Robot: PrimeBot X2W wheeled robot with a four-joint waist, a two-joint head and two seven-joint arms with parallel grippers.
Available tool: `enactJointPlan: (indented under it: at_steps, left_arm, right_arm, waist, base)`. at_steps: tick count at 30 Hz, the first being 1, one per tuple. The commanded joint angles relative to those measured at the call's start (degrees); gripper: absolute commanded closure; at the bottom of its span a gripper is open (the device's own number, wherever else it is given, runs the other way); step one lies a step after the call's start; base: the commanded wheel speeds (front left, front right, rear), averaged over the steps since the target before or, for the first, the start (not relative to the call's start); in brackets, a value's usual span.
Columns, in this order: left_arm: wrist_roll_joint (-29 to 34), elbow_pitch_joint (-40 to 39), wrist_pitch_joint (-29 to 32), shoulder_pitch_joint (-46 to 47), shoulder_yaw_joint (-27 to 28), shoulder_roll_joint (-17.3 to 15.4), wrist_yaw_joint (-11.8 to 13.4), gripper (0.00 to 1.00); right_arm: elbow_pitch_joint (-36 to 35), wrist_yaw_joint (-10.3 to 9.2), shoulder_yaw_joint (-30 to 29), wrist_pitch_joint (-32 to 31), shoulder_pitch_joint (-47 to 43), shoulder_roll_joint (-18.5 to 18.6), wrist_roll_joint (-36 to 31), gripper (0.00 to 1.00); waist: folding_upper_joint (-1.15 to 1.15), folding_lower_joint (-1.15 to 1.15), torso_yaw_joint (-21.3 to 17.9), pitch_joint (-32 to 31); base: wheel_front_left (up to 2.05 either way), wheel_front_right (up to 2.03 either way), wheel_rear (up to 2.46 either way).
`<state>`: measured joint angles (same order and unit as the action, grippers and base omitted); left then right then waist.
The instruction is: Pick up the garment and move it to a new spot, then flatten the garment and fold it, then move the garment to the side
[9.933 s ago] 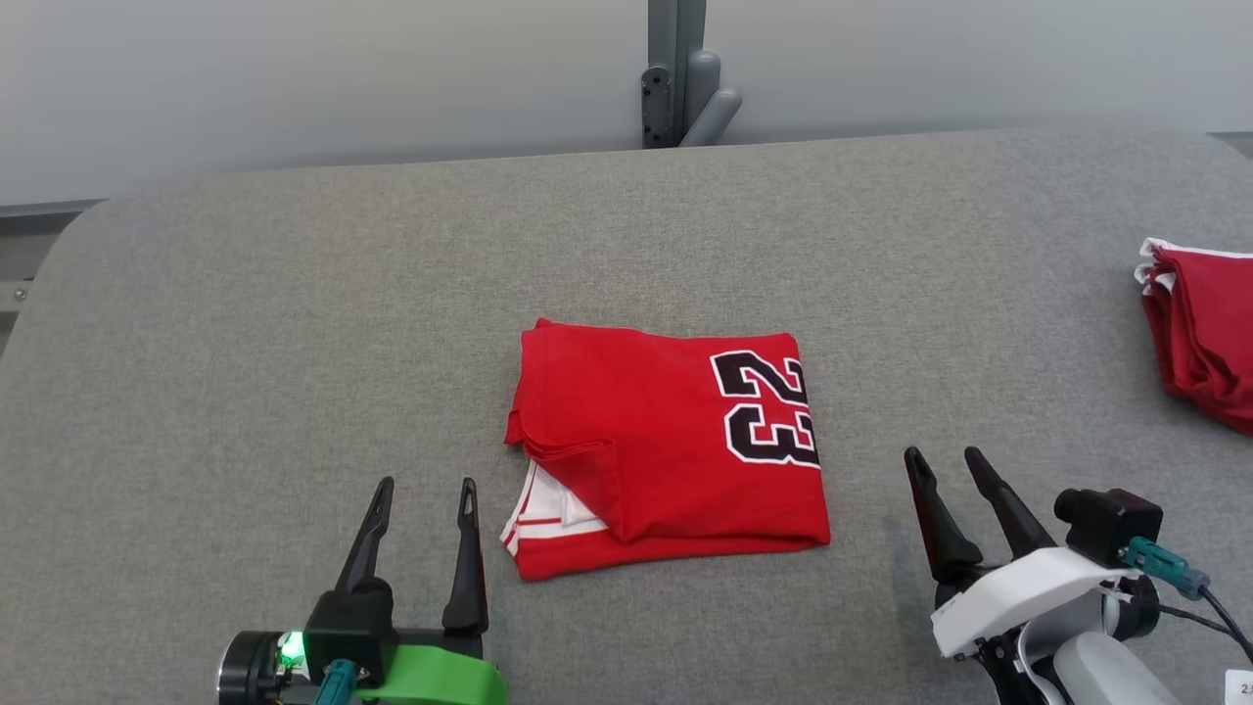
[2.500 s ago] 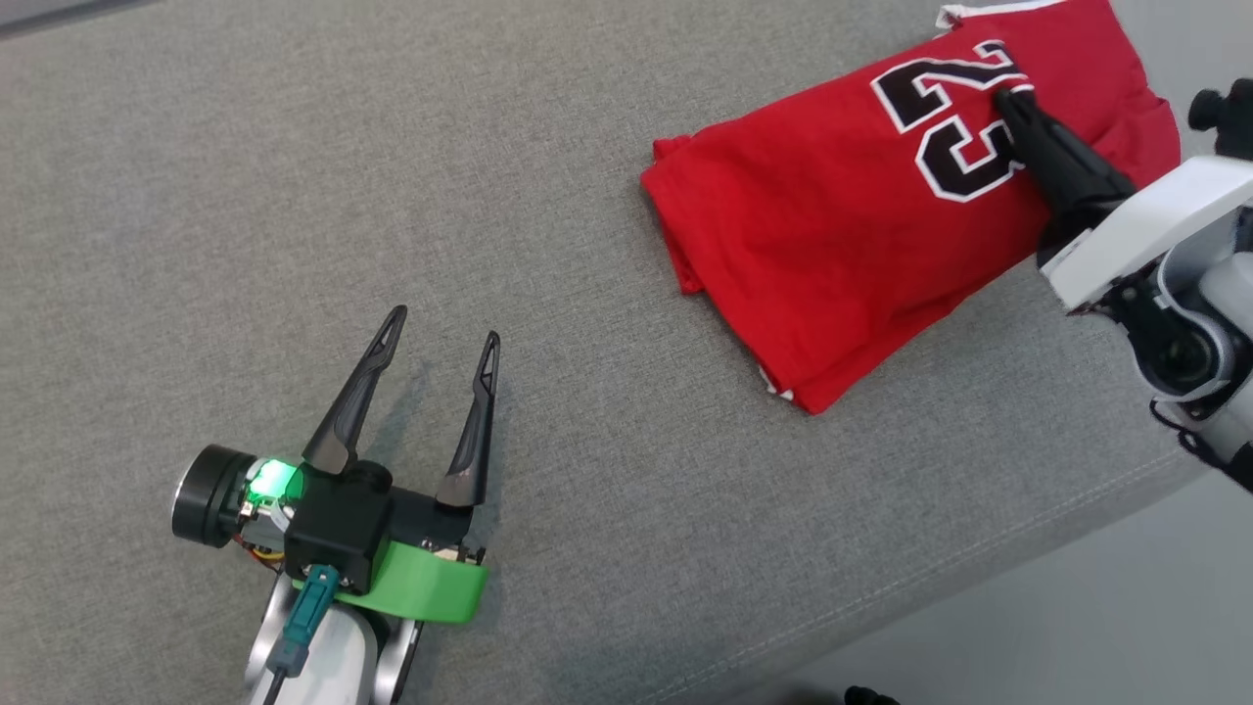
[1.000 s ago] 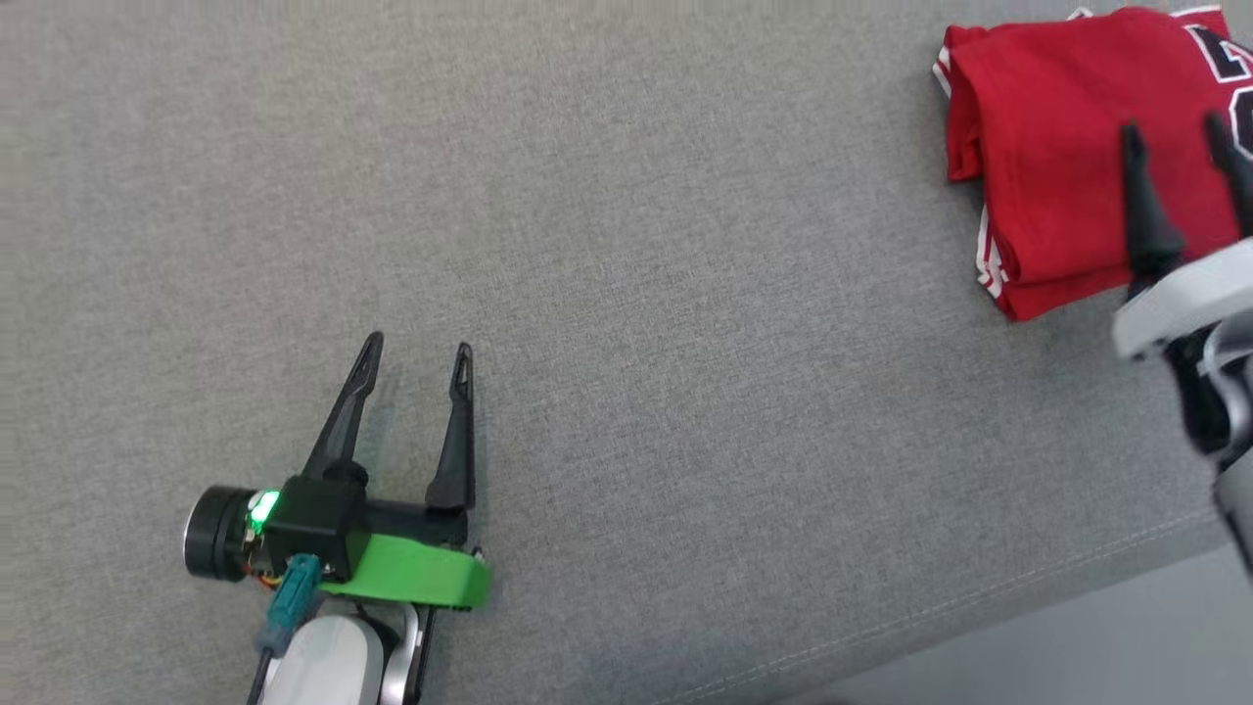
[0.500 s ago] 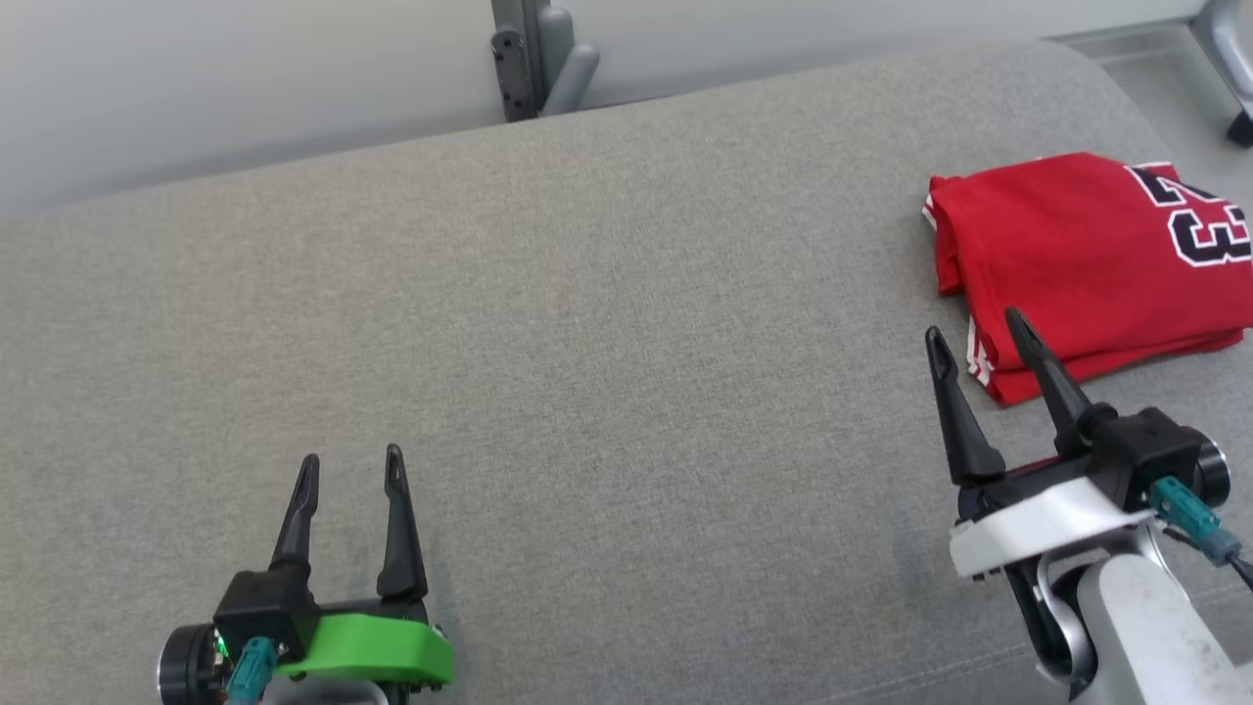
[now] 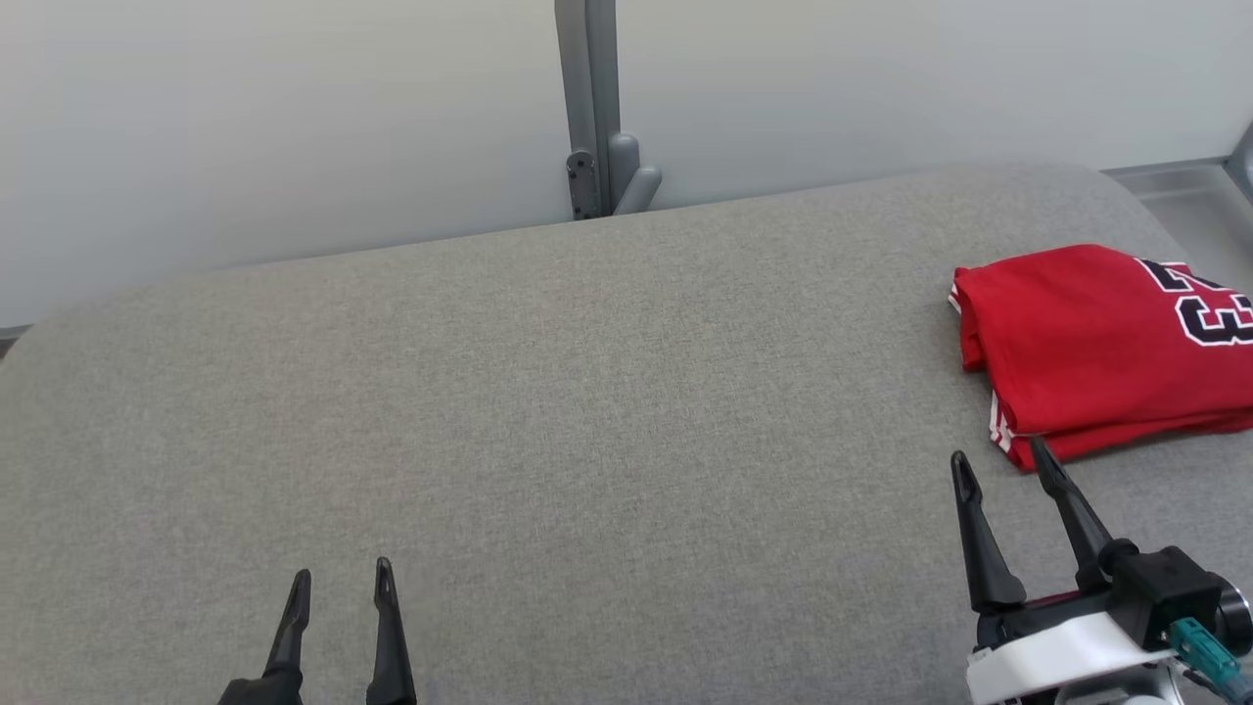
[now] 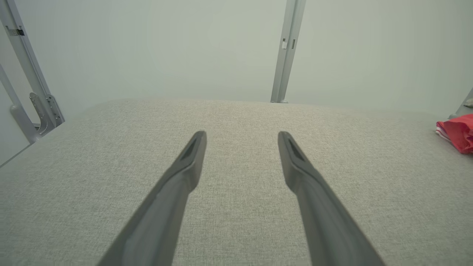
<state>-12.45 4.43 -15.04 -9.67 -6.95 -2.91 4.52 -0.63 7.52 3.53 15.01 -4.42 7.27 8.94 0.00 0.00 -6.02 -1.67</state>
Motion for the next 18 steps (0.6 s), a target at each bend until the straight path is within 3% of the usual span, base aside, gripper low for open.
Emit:
enactJointPlan:
  at_steps: [1, 17, 18]
  left_arm:
    - [0.2, -0.18, -0.13, -1.19, 0.06, -0.02, -0.5, 0.0]
    - [0.02, -0.1, -0.13, -0.39, -1.1, -0.01, -1.49, 0.0]
    - [-0.1, -0.19, 0.0, -1.08, -1.13, 0.0, -1.45, 1.0]
  right_arm:
    - [-0.46, -0.07, -0.38, 0.22, -1.28, -0.37, -0.24, 0.0]
    - [-0.11, -0.07, -0.35, 0.22, -3.74, -0.67, 0.14, 0.0]
    - [-0.05, 0.0, -0.29, 0.0, -3.25, -0.72, 0.1, 1.0]
  waist:
    - [0.0, 0.0, 0.98, -1.15]
    - [0.0, 0.0, 2.5, -1.83]
    - [0.0, 0.0, 2.5, -1.83]
  base:
    - [0.0, 0.0, 0.0]
    - [0.0, 0.0, 0.0]
    - [0.0, 0.0, 0.0]
